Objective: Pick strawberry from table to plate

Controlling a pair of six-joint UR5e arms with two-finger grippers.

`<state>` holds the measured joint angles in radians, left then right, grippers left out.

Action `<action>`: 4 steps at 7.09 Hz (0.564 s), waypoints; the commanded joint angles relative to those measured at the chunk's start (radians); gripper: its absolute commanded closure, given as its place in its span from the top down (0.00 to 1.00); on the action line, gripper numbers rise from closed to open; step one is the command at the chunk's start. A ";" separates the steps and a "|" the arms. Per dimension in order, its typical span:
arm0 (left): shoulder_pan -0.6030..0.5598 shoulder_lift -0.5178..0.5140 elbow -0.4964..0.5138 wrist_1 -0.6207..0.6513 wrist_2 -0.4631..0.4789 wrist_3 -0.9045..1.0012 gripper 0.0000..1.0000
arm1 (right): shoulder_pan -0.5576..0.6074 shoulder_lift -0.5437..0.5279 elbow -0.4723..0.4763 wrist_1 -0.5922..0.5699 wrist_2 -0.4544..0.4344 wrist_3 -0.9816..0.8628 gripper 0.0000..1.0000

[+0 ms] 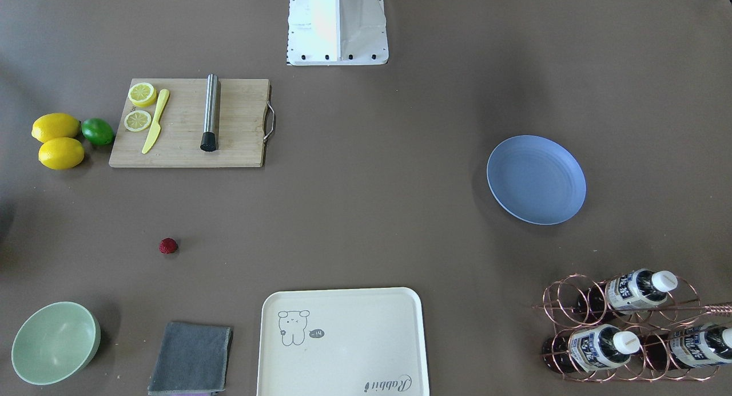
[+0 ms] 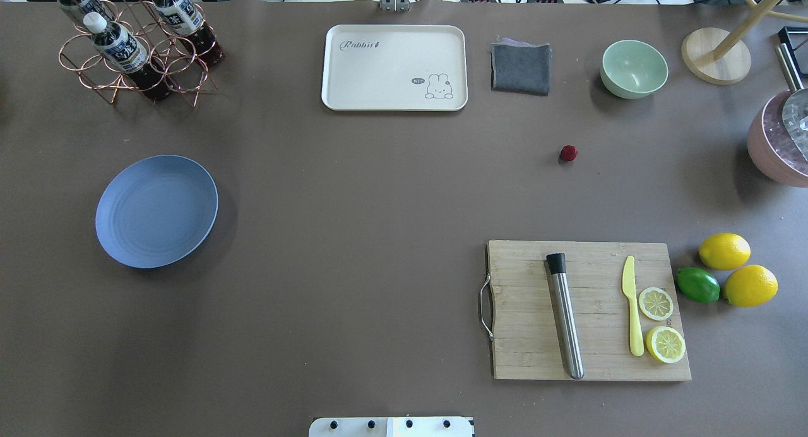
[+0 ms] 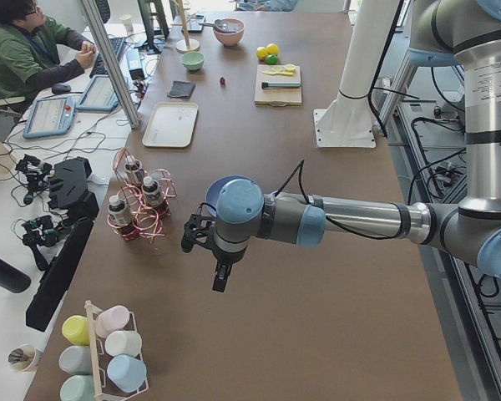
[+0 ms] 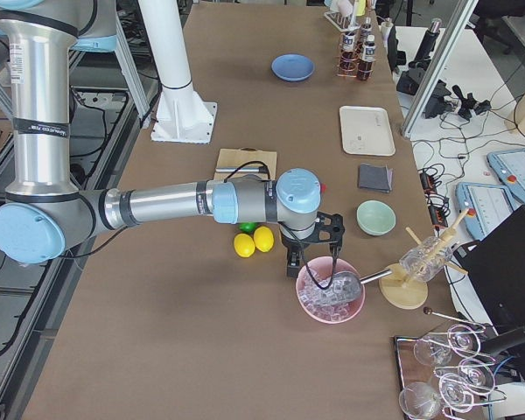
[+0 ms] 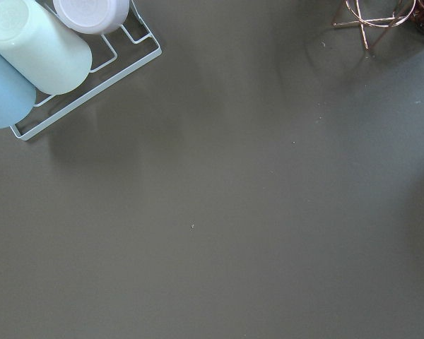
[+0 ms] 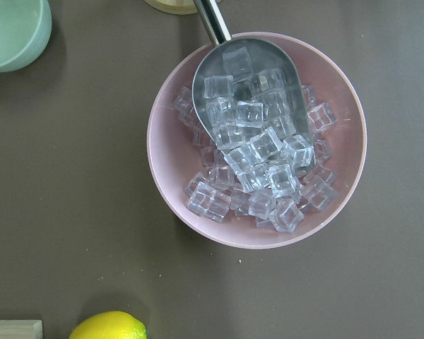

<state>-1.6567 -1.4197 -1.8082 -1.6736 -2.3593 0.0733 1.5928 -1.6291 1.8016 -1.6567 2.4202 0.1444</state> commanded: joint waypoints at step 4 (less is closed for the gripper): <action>-0.003 0.001 0.006 0.002 -0.002 0.000 0.98 | 0.004 0.002 0.004 0.001 0.002 0.004 1.00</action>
<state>-1.6597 -1.4178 -1.8042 -1.6722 -2.3605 0.0739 1.5968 -1.6278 1.8042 -1.6564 2.4210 0.1473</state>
